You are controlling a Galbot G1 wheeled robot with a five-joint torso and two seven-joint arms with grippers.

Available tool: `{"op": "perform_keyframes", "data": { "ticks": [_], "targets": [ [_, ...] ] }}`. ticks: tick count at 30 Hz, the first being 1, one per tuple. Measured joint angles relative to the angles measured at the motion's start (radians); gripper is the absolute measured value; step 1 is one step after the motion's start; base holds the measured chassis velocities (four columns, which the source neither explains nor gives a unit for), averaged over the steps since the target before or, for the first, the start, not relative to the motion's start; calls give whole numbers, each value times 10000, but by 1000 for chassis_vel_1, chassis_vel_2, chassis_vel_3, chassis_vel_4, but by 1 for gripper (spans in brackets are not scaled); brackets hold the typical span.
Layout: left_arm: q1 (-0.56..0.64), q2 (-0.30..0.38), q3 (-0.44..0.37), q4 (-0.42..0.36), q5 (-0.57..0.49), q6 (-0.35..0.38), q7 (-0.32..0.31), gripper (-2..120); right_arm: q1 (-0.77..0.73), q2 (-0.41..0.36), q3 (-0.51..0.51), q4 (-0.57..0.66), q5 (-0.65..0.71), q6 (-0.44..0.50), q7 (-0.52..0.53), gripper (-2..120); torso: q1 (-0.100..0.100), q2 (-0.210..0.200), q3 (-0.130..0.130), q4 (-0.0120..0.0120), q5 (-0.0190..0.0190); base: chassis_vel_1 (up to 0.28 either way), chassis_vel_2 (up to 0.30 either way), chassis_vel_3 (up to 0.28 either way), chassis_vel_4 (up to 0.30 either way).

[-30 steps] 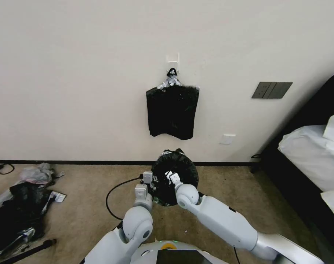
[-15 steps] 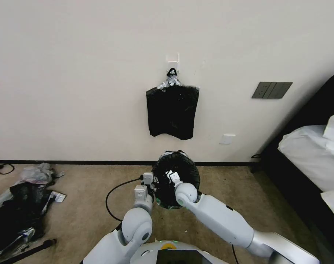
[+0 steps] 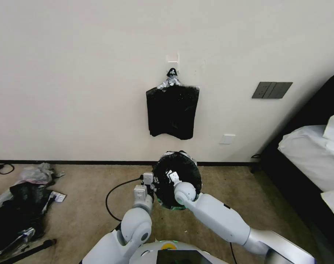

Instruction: Place a trash bag onto the trash bin.

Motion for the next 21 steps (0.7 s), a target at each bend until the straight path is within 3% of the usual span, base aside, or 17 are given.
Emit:
{"op": "perform_keyframes", "data": {
  "ticks": [7,12,21],
  "targets": [
    [-9,-18,-12,15,-38,23,-1,1,-51,24,30,-25,-25,2,-11,0,0,0,0,0,1,0,0,0,0],
    [-82,-36,-206,272,-562,184,-153,1,-152,-440,106,964,175,2,-233,0,0,0,0,0,0,0,0,0,0],
    [-456,-201,-458,926,-1767,463,-513,1,-622,-1409,260,3169,977,0,-193,33,0,0,0,-1,1,0,0,0,0]
  ]
}}
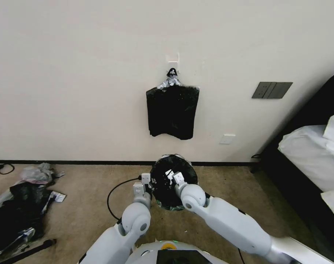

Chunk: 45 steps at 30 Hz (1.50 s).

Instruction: Place a trash bag onto the trash bin.

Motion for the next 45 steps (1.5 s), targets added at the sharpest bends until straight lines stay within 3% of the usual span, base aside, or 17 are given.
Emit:
{"op": "perform_keyframes", "data": {
  "ticks": [6,9,14,17,27,35,41,43,45],
  "targets": [
    [-271,-154,-255,388,-1013,199,-257,1,-616,-414,544,1227,-17,1,-259,52,0,1,0,2,0,0,0,0,0],
    [-452,-239,-482,608,-2217,459,-530,1,-1447,-680,1533,2043,-526,66,-822,67,0,0,0,-1,0,0,0,0,0],
    [-515,-286,-678,819,-3026,680,-682,1,-2533,-892,2732,2643,-1432,653,-1458,82,0,0,0,3,0,0,0,0,0],
    [-539,-294,-741,955,-3417,853,-815,1,-3900,-743,4127,3208,-2137,1053,-1914,96,0,0,0,-1,0,0,0,0,0],
    [-516,-151,-790,1213,-3909,1092,-845,1,-5560,-323,5548,3592,-2939,1508,-2365,100,0,1,0,2,-1,0,0,0,0],
    [-423,-57,-973,1178,-4080,1103,-437,29,-5982,-174,6059,3738,-2934,1590,-2366,100,-1,0,-1,2,-2,0,0,0,0],
    [-164,121,-1124,710,-3846,1278,-113,51,-6448,10,6458,3806,-3003,1850,-2446,100,0,0,0,0,-1,0,0,0,0],
    [50,216,-1223,461,-3057,1096,244,57,-6626,142,6702,3812,-3073,2061,-2521,100,-1,0,0,0,-1,0,0,0,0],
    [513,416,-1479,89,-1585,299,900,69,-6976,410,7179,3813,-3291,2480,-2710,100,0,1,0,1,-2,0,0,0,0]
  ]
}}
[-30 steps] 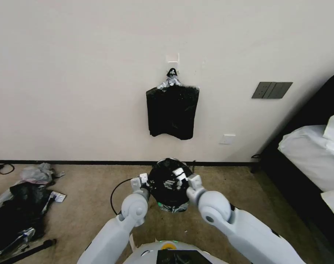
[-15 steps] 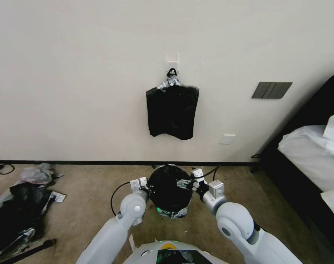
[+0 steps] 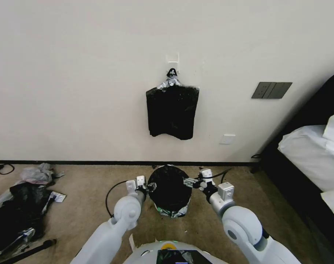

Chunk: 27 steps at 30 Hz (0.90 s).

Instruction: Place a trash bag onto the trash bin.

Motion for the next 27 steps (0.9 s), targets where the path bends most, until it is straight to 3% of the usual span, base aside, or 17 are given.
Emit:
{"op": "perform_keyframes", "data": {
  "ticks": [2,4,5,6,7,8,11,13,15,16,20,27],
  "targets": [
    [232,71,-109,-155,536,-337,227,73,-163,153,215,-35,-148,265,-99,100,0,0,0,0,1,0,0,0,0],
    [1061,236,-484,-487,2084,-1563,1183,82,-568,611,721,-344,-911,1355,-430,100,-1,0,0,1,0,0,0,0,0],
    [1061,236,-484,-487,2084,-1563,1183,82,-568,611,721,-344,-911,1355,-430,100,-1,0,0,1,0,0,0,0,0],
    [1339,235,-626,-520,2739,-2006,1558,85,-687,813,905,-507,-1218,1844,-567,100,-1,0,0,1,4,0,0,0,0],
    [1868,128,-925,-441,4217,-3176,2312,93,-966,1268,1294,-826,-1740,2802,-850,100,0,0,-1,3,0,0,0,0,0],
    [1868,128,-925,-441,4217,-3176,2312,93,-966,1268,1294,-826,-1740,2802,-850,100,0,0,-1,3,0,0,0,0,0],
    [2649,-331,-1491,139,6886,-5243,3095,99,-1691,2282,2180,-1462,-2470,4645,-1563,100,0,0,-1,-3,-2,0,0,0,0],
    [2803,-434,-1622,234,7235,-5530,3207,100,-1830,2456,2356,-1571,-2594,5021,-1666,100,-1,0,-1,-3,-1,0,0,0,0],
    [3361,-798,-2044,430,8132,-6378,3503,100,-2295,3040,2878,-1818,-3003,6359,-1851,100,-1,0,-1,0,0,0,0,0,0],
    [3361,-798,-2044,430,8132,-6378,3503,100,-2295,3040,2878,-1818,-3003,6359,-1851,100,-1,0,-1,0,0,0,0,0,0],
    [4280,-1433,-2580,443,8962,-7418,3862,100,-2976,4074,3262,-1932,-3940,8219,-2046,100,-1,0,-1,0,-2,0,0,0,0],
    [4741,-1856,-2715,187,9562,-7921,3970,100,-3437,4826,2779,-2125,-4946,9190,-2070,100,-1,1,-1,1,0,0,0,0,0]
  ]
}}
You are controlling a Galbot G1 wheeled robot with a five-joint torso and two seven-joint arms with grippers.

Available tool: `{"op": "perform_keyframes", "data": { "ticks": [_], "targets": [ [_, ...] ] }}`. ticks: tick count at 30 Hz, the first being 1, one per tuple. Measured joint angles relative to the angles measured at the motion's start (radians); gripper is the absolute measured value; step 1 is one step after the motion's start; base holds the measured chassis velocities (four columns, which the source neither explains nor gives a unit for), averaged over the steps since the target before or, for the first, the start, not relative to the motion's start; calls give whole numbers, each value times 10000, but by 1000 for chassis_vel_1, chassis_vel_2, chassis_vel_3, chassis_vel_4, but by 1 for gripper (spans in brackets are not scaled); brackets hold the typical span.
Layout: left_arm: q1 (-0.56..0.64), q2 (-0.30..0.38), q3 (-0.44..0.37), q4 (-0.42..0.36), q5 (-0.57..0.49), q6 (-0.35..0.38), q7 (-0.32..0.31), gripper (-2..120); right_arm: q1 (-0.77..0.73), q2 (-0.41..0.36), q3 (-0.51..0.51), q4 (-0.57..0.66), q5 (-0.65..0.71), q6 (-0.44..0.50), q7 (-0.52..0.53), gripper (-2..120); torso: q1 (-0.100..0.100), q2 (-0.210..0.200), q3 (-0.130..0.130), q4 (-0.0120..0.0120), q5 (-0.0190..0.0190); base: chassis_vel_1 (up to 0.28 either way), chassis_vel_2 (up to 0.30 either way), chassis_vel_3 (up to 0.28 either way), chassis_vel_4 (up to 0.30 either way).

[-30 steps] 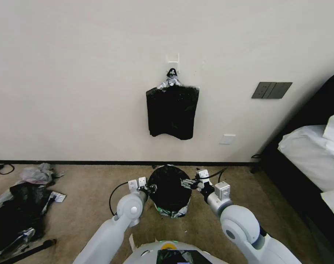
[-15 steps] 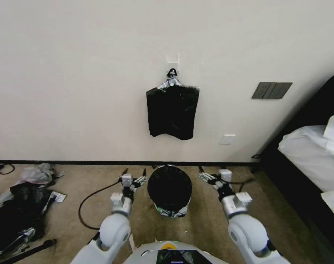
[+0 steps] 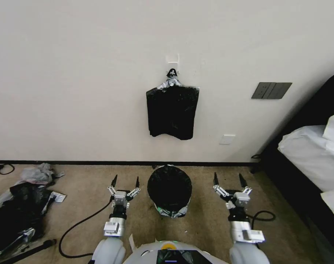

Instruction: Place a trash bag onto the trash bin.

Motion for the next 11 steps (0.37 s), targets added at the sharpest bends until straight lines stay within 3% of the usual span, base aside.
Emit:
{"op": "perform_keyframes", "data": {
  "ticks": [11],
  "targets": [
    [-16,-2,50,-67,121,14,-55,100,-106,45,-230,-39,-41,63,19,100,0,-1,0,-1,0,0,0,0,0]
  ]
}}
